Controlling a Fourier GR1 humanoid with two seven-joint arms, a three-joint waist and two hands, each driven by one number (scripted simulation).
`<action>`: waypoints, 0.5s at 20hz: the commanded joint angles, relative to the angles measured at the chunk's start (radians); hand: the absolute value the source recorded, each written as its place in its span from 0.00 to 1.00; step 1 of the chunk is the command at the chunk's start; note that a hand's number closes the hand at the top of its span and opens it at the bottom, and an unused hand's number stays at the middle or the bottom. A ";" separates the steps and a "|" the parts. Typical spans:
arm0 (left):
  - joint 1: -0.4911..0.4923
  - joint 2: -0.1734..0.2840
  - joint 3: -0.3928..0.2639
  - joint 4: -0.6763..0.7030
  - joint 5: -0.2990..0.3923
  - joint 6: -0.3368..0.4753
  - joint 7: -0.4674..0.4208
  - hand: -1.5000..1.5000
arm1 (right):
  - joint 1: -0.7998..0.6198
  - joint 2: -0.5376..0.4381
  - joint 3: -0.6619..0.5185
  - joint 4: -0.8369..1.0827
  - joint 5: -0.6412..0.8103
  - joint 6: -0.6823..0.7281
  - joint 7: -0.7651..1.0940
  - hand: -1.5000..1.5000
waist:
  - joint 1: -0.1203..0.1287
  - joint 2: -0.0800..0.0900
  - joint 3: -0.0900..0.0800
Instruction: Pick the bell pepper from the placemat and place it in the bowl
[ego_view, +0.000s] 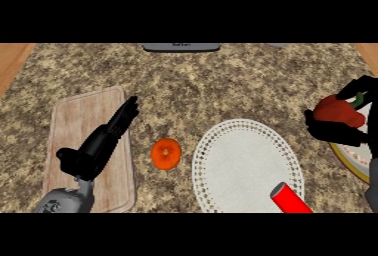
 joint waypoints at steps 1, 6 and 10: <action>0.005 0.000 0.007 0.009 -0.011 -0.028 -0.009 0.50 | 0.053 -0.028 -0.105 0.051 0.000 0.001 -0.081 1.00 | 0.003 0.002 0.000; 0.022 -0.006 0.005 -0.006 -0.020 -0.018 -0.005 0.50 | 0.084 -0.118 -0.209 0.214 0.058 -0.105 -0.224 1.00 | 0.003 0.003 0.001; -0.036 -0.075 -0.026 0.004 -0.059 0.027 0.051 0.50 | 0.022 -0.101 -0.251 0.373 0.091 -0.162 -0.313 1.00 | 0.009 0.004 0.001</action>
